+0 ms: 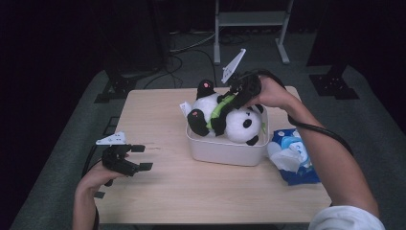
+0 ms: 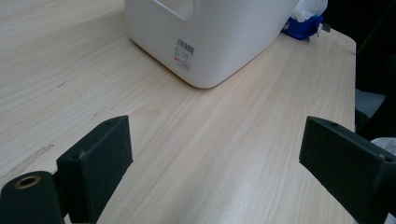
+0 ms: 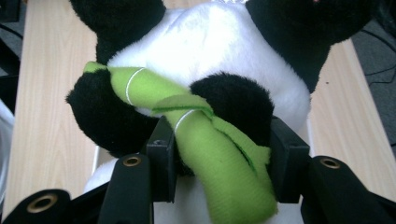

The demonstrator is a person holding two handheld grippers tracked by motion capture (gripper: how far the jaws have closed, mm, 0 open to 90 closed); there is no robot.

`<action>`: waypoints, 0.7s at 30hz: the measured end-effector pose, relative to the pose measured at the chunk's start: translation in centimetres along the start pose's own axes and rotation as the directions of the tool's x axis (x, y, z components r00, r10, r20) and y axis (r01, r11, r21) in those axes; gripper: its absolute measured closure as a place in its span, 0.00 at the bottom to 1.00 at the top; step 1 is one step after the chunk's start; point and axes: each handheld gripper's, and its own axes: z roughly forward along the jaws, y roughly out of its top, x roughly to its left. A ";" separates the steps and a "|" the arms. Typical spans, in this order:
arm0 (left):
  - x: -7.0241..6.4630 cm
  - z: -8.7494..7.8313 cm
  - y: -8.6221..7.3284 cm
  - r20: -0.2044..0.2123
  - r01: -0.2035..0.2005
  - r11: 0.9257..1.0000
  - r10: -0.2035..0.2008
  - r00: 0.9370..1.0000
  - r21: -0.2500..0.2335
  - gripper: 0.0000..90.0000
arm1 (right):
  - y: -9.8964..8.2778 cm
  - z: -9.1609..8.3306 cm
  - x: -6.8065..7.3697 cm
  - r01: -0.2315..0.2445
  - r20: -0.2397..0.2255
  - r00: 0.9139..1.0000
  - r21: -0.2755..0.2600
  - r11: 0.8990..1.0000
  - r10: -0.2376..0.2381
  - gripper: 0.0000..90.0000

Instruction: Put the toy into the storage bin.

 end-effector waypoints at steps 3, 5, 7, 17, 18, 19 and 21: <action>0.1 0.0 0.0 -0.003 0.003 1.000 -0.003 1.000 -0.001 0.09 | -0.1 -0.1 -0.2 -0.001 0.005 1.000 0.002 1.000 0.001 0.57; 0.1 0.0 0.0 -0.001 0.004 1.000 -0.004 1.000 -0.002 0.09 | -0.2 0.1 -0.2 0.002 0.016 1.000 0.008 1.000 -0.002 0.57; 0.2 0.1 -0.1 0.001 0.003 1.000 -0.003 1.000 0.001 0.09 | -0.6 0.5 -0.3 -0.007 0.015 1.000 0.012 1.000 0.007 0.57; 0.2 0.2 0.0 0.004 0.001 1.000 -0.001 1.000 0.002 0.09 | -2.1 3.2 -0.2 -0.027 -0.028 0.999 0.028 0.999 0.028 0.57; 0.2 0.2 -0.1 0.004 0.003 1.000 -0.003 1.000 0.003 0.09 | -2.4 3.6 0.1 -0.031 -0.040 0.999 0.024 0.999 0.032 0.57; 0.2 0.2 -0.1 0.004 0.005 1.000 -0.005 1.000 0.004 0.09 | -2.4 3.6 0.1 -0.031 -0.040 0.999 0.024 0.999 0.032 0.57; 0.2 0.1 -0.1 0.005 0.006 1.000 -0.006 1.000 0.001 0.09 | -2.6 3.9 0.3 -0.034 -0.049 0.998 0.018 0.999 0.035 0.57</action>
